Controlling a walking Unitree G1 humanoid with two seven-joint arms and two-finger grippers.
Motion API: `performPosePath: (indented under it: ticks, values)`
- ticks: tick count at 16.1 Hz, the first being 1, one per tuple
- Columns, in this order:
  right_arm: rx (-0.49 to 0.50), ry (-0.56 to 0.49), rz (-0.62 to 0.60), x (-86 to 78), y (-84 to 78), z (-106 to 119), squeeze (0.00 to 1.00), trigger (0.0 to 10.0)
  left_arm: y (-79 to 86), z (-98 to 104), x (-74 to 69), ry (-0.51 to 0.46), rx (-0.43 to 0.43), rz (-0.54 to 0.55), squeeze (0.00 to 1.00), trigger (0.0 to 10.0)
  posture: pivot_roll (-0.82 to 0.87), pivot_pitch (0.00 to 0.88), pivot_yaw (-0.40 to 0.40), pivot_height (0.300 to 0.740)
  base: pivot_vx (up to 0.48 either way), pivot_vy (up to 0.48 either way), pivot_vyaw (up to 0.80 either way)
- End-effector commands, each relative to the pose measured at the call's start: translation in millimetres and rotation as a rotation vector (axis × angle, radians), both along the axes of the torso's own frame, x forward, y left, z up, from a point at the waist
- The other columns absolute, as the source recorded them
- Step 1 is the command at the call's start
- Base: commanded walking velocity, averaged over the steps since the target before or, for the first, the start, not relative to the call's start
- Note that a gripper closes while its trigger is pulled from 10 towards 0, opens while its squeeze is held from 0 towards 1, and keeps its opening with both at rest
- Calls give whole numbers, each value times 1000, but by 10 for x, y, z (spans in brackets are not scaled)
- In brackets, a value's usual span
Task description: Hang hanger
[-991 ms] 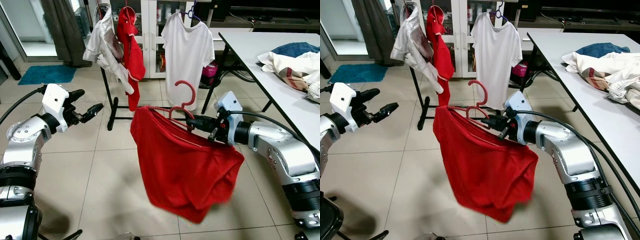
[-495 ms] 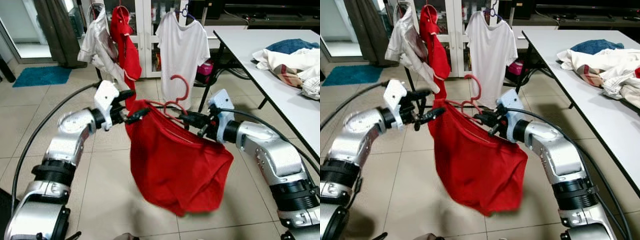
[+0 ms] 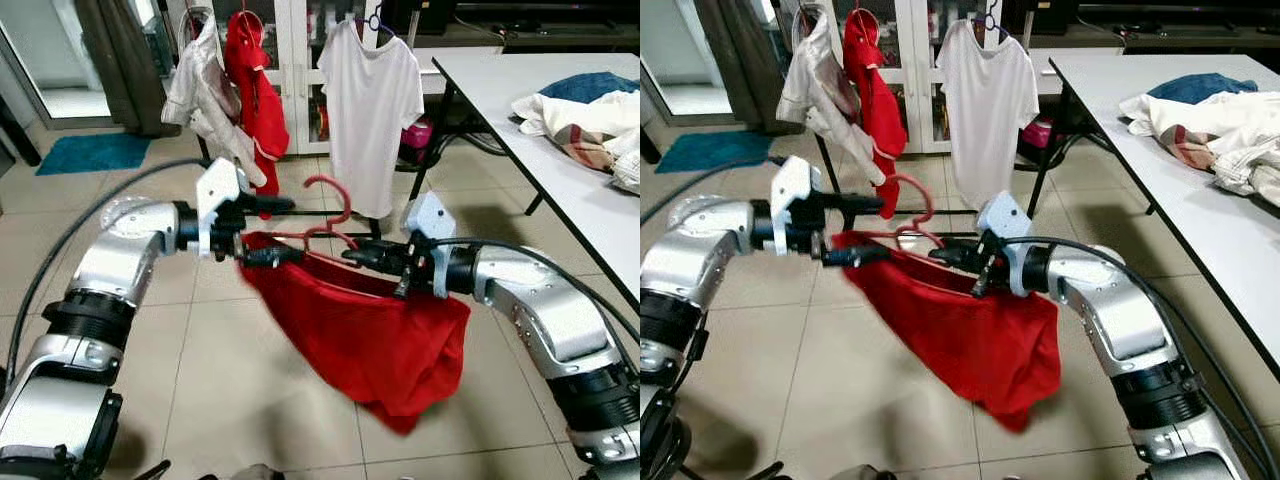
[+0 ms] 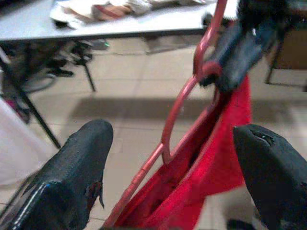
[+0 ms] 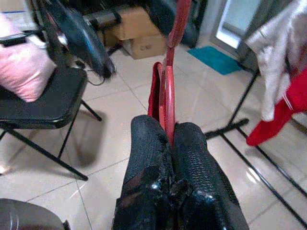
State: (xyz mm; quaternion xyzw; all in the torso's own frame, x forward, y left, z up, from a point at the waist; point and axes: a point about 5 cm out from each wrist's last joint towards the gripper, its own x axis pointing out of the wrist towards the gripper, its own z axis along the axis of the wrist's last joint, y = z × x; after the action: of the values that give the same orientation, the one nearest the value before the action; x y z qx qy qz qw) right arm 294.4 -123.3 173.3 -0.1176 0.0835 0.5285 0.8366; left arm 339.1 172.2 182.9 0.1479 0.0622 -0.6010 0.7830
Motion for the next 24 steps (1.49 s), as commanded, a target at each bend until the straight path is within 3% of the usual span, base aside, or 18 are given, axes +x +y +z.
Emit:
performPosePath:
  ticks: [1,2,3,7,14,24]
  values:
    - [24,-39,72,-61,72,82,0,10000,-30,16,12,-3,35,-29,0,5059,-127,0,69,740,0,0,0]
    - [20,-40,111,-93,95,83,0,10000,-66,-19,19,1,51,-45,0,902,-128,0,70,740,0,0,0]
    - [15,-41,125,-103,102,81,0,10000,-83,-32,20,6,59,-58,0,0,-128,0,70,740,0,0,0]
    - [6,-41,170,-136,131,73,0,10000,-206,-61,8,23,75,-144,0,0,-131,0,72,740,0,0,0]
    - [3,-34,192,-151,105,69,0,10000,-153,-91,-50,63,125,-214,0,0,-133,0,75,740,0,0,0]
    - [13,-38,196,-146,78,86,0,10000,-123,-130,-23,66,180,-181,0,0,-134,0,78,740,0,0,0]
